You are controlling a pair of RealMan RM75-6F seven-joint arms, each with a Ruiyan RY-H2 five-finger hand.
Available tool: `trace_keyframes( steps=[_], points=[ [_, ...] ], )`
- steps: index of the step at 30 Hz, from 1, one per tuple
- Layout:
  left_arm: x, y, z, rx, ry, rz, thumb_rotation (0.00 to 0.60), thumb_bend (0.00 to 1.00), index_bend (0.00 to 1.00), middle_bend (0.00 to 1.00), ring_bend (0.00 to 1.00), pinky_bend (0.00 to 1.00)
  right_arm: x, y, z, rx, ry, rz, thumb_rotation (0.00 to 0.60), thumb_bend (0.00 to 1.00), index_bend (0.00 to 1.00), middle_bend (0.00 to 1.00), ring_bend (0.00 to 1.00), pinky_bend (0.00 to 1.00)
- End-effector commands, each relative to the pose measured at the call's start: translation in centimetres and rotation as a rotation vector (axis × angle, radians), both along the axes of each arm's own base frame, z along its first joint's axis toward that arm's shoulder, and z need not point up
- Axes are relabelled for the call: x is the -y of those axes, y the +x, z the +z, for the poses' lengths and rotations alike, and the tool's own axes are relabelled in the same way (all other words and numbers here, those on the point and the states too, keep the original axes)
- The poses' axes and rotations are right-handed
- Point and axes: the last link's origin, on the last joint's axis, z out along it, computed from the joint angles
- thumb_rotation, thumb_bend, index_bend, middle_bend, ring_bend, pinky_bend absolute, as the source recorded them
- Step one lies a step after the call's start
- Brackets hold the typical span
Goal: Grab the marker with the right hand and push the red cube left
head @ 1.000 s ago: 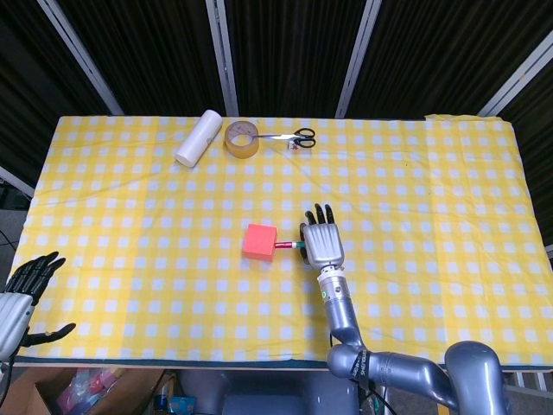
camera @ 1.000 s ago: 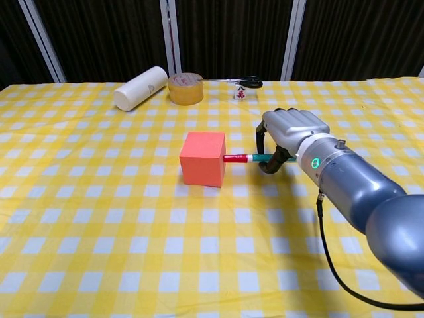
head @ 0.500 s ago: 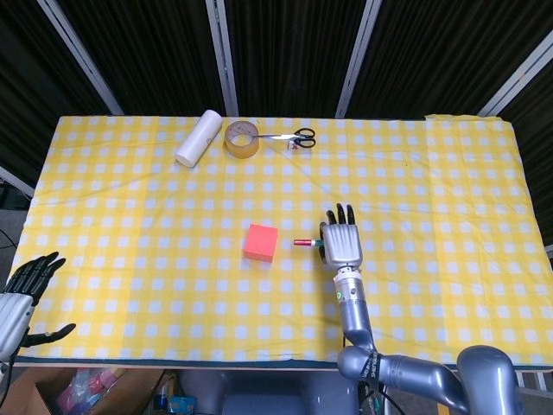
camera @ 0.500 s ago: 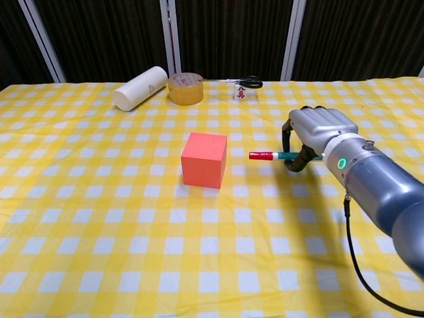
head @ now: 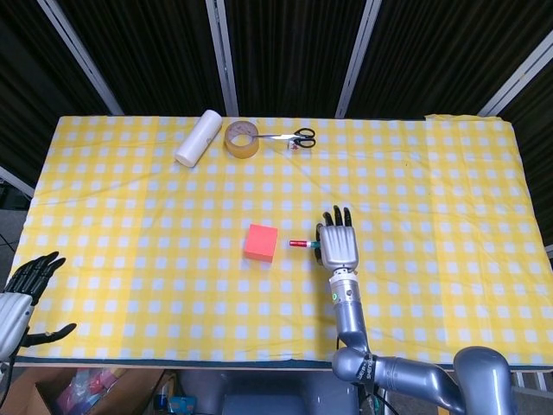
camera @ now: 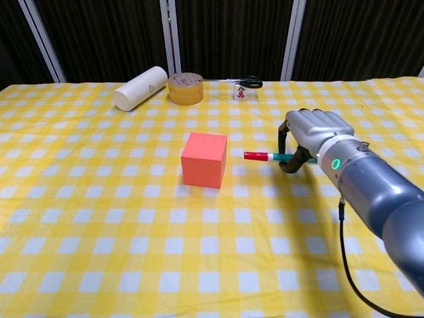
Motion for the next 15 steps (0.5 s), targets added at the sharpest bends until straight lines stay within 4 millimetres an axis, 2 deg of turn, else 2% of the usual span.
trace_keyframes(
  steps=[1, 15],
  points=[
    [-0.1, 0.0, 0.1, 0.002, 0.002, -0.001, 0.600, 0.00, 0.00, 0.00, 0.00, 0.00, 0.2, 1.1, -0.7, 0.020, 0.014, 0.002, 0.600, 0.49, 0.58, 0.22, 0.04, 0.00],
    [0.0, 0.2, 0.2, 0.015, -0.005, -0.003, 0.600, 0.00, 0.00, 0.00, 0.00, 0.00, -0.3, 6.2, -4.3, 0.053, 0.078, 0.074, 0.600, 0.49, 0.58, 0.23, 0.04, 0.00]
  ],
)
